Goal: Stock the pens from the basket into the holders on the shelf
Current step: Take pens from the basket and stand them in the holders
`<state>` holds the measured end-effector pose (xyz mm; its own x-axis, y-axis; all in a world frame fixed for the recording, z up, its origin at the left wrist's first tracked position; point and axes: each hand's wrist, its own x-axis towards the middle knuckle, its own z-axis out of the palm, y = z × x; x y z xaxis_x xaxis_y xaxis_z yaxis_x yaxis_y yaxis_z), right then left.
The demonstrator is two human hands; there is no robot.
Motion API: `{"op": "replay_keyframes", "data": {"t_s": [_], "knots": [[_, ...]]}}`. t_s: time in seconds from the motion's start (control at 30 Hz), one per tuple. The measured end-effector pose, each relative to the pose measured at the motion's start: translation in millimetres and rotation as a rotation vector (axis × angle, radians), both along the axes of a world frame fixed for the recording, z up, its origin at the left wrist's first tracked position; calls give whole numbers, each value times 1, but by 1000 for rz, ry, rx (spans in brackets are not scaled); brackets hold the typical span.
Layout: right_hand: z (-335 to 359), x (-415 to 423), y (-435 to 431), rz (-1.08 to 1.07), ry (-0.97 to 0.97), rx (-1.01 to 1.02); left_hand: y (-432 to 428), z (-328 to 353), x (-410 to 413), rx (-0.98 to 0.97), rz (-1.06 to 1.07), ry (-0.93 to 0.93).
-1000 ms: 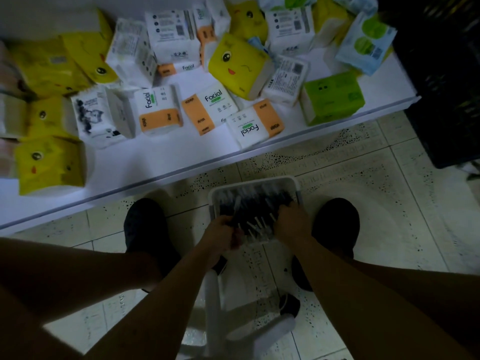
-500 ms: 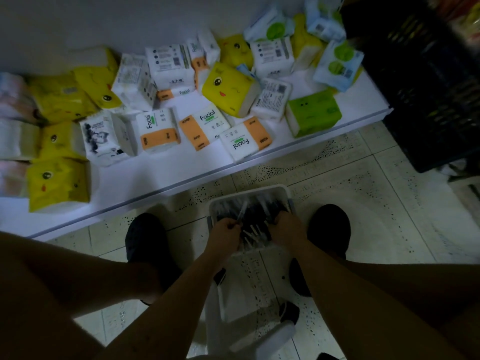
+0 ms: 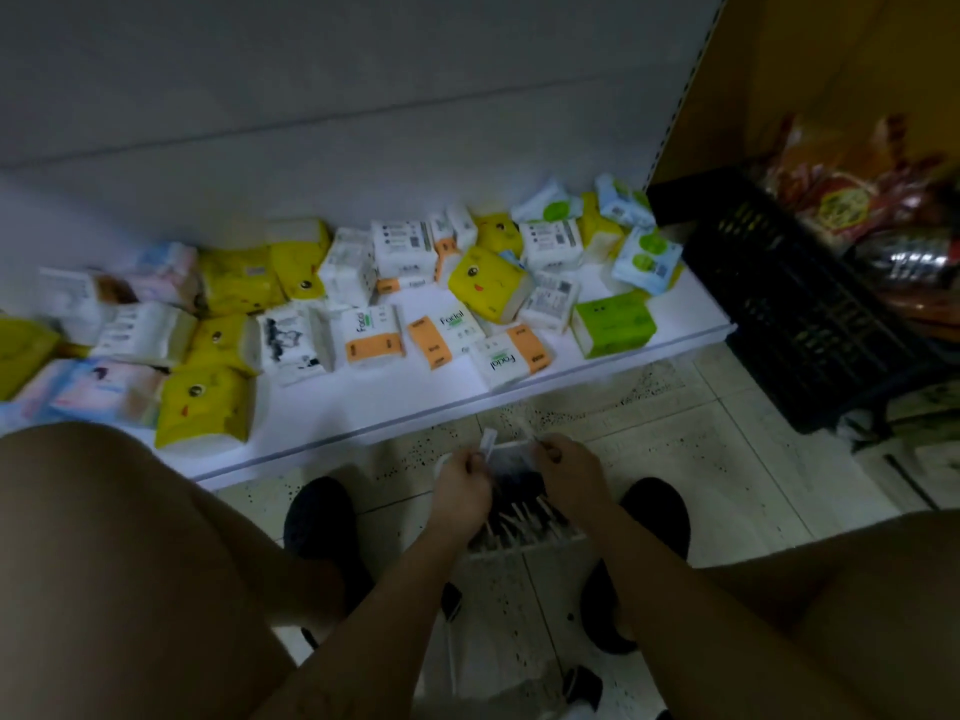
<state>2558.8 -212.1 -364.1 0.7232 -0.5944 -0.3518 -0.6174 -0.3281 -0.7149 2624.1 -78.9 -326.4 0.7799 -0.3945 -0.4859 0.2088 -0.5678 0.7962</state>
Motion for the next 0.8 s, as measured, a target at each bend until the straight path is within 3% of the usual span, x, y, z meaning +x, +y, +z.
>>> {"op": "replay_keyframes", "data": {"t_s": [0.13, 0.3, 0.5, 0.67, 0.8], "knots": [[48, 15, 11, -17, -181, -31, 2, 37, 8, -154, 34, -97], [123, 36, 22, -137, -441, 76, 11, 91, 32, -240, -6, -317], [221, 60, 42, -64, -694, -64, 9, 190, 65, -457, -52, -548], [299, 76, 55, -58, -956, 101, 16, 264, 76, -560, -38, -633], [339, 82, 58, 13, -1012, -9, 33, 309, 90, -582, -82, -742]]}}
